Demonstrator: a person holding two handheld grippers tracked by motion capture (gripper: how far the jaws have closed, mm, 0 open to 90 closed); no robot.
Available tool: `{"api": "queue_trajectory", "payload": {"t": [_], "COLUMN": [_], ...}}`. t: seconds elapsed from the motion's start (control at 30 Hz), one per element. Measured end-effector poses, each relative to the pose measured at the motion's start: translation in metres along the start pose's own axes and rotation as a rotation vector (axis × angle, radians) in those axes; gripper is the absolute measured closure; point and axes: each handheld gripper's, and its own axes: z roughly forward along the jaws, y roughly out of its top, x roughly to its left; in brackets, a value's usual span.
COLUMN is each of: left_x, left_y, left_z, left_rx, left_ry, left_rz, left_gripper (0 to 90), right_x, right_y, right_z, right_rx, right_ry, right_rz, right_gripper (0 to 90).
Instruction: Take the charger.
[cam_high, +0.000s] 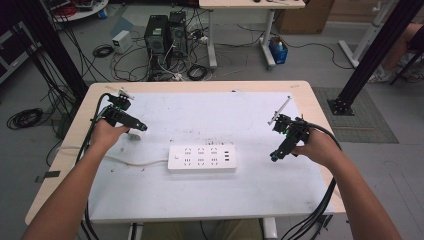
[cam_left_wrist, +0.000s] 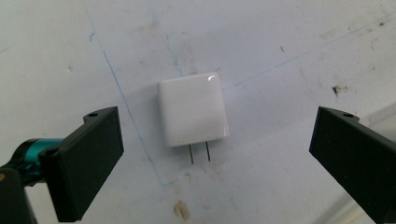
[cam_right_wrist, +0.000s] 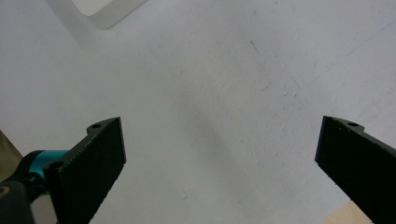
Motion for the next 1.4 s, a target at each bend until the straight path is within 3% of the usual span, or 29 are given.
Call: {"api": "queue_trajectory", "payload": {"t": [0.2, 0.4, 0.57, 0.73, 0.87, 1.03, 1.13, 1.4], "left_x": [0.003, 0.008, 0.007, 0.009, 0.01, 0.011, 0.012, 0.013], "left_y": [0.003, 0.002, 0.002, 0.0, -0.003, -0.004, -0.005, -0.008], "left_z": [0.014, 0.028, 0.041, 0.051, 0.059, 0.064, 0.063, 0.064], "left_rx": [0.001, -0.012, 0.018, 0.024, 0.025, 0.024, 0.003, 0.001], "left_ry": [0.008, -0.021, 0.01, 0.035, 0.027, 0.027, 0.015, 0.027], "left_rz": [-0.019, -0.048, -0.024, -0.042, -0.054, -0.058, -0.051, -0.056], "left_gripper": [2.8, 2.8, 2.8, 2.9, 2.9, 3.0, 10.1, 13.1], "right_x": [-0.001, -0.003, -0.003, -0.003, -0.004, -0.005, -0.005, -0.004], "right_y": [-0.001, -0.002, -0.003, -0.003, -0.004, -0.005, -0.006, -0.004], "right_z": [0.0, -0.001, -0.001, -0.002, -0.002, -0.002, -0.002, -0.001], "right_rx": [-0.001, -0.004, -0.009, -0.01, -0.009, -0.013, -0.011, -0.009], "right_ry": [-0.002, -0.004, -0.01, -0.009, -0.01, -0.008, -0.01, -0.004], "right_rz": [0.007, 0.018, 0.015, 0.017, 0.015, 0.025, 0.027, 0.023], "right_gripper": [1.1, 1.1, 1.1, 1.1, 1.1, 1.1, 1.1, 1.2]}}
